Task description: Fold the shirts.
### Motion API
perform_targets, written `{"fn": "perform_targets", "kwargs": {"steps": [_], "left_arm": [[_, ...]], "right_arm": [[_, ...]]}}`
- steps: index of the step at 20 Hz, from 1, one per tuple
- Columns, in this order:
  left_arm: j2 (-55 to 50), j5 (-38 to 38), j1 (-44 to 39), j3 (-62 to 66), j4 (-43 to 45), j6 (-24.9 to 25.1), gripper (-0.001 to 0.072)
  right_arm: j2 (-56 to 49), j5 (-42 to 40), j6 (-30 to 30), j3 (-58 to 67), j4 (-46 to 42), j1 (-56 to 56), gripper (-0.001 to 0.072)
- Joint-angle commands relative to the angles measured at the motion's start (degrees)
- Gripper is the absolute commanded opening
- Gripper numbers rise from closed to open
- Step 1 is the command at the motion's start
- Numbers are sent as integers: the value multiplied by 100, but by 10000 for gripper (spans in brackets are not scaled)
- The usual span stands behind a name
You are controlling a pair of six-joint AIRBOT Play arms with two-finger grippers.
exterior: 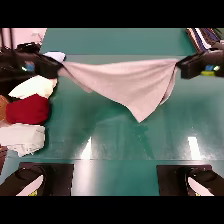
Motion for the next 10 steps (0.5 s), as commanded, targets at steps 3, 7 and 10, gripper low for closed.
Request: {"fn": "perform_targets", "kwargs": {"steps": [3, 7, 10], "left_arm": [[396, -492, 2, 2048, 13, -9, 23], [407, -1217, 2, 3565, -79, -55, 23], [407, -1384, 2, 3893, -98, -76, 23]], "right_arm": [[11, 632, -144, 1565, -59, 15, 11], [9, 1255, -175, 2610, -227, 13, 11], [4, 1447, -168, 3058, -459, 15, 11]]}}
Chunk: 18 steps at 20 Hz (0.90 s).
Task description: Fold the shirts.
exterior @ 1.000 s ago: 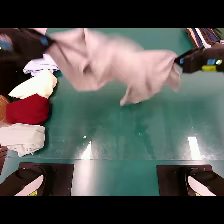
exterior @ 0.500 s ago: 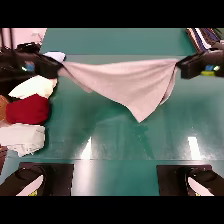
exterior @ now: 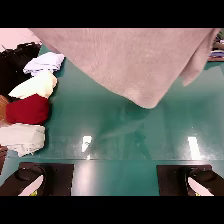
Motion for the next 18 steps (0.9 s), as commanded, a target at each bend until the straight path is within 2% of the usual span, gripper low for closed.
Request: {"fn": "perform_targets", "kwargs": {"steps": [1, 4, 8, 10, 14, 15, 16, 17, 18], "left_arm": [[-2, -450, 2, 426, 52, -111, 23], [-83, -811, 2, -614, 223, -450, 23], [-160, -876, 2, -3038, 229, -595, 23], [-160, -216, 2, -4426, 284, -577, 23], [-160, 1720, 2, -6387, 352, -584, 23], [-160, 2035, 2, -6634, 354, -581, 24], [-160, 2229, 2, -6789, 356, -579, 23], [-160, 2251, 2, -6819, 396, -577, 24], [-160, 2216, 4, -6789, 490, -577, 23]], "right_arm": [[-7, 313, 13, 485, -203, -2, 10], [-57, 413, 317, -389, 332, -2, 11], [-463, 540, 350, -2201, 1528, -2, 11], [-835, 131, 308, -3115, 1587, -2, 12], [-1740, -811, 136, -4035, 1604, -2, 14], [-1987, -964, 136, -4072, 1591, -4, 120], [-2201, -1051, 138, -4030, 1602, -4, 376], [-2409, -1023, 136, -3891, 1585, -4, 465], [-2538, -953, 103, -3711, 1541, -9, 465]]}}
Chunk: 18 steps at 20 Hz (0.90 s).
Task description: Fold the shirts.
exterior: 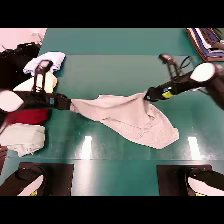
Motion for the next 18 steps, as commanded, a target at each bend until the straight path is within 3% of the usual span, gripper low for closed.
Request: {"fn": "perform_targets", "kwargs": {"steps": [1, 6, 11, 15, 16, 18], "left_arm": [[0, 575, 2, -450, 219, -4, 23], [4, 448, 0, -299, 396, -48, 24], [4, 496, 0, -299, 369, -52, 23], [4, 494, 0, -299, 369, -68, 24], [7, 494, 2, -293, 369, -68, 23], [57, 337, 2, -57, 444, -181, 23]], "right_arm": [[-579, -52, -223, 238, 20, -50, 463], [-562, 723, -334, 323, -369, -518, 461], [-564, 0, -483, -581, -376, -437, 439], [-560, -74, -625, -763, -424, -284, 48], [-533, -85, -623, -763, -422, -286, 12], [-256, -186, -608, -721, -560, -367, 11]]}}
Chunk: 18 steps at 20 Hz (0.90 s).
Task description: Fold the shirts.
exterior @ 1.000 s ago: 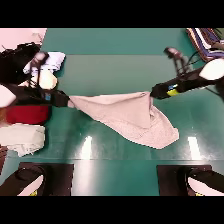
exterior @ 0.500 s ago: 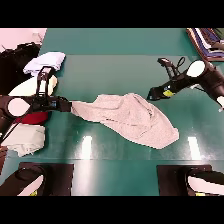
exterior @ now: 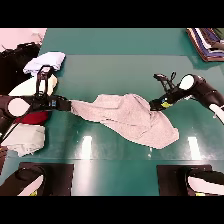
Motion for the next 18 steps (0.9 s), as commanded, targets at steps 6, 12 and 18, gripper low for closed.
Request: {"fn": "perform_targets", "kwargs": {"steps": [6, 12, 18], "left_arm": [[516, -782, 0, 3283, 859, -114, 23], [621, -1443, 0, 6282, 717, -116, 23], [621, -1738, 0, 7464, 501, -116, 23]], "right_arm": [[1978, 227, -20, 2199, -560, -761, 11], [3165, 227, -20, 4140, -597, -1386, 11], [3421, 739, -20, 4944, -586, -2555, 11]]}}
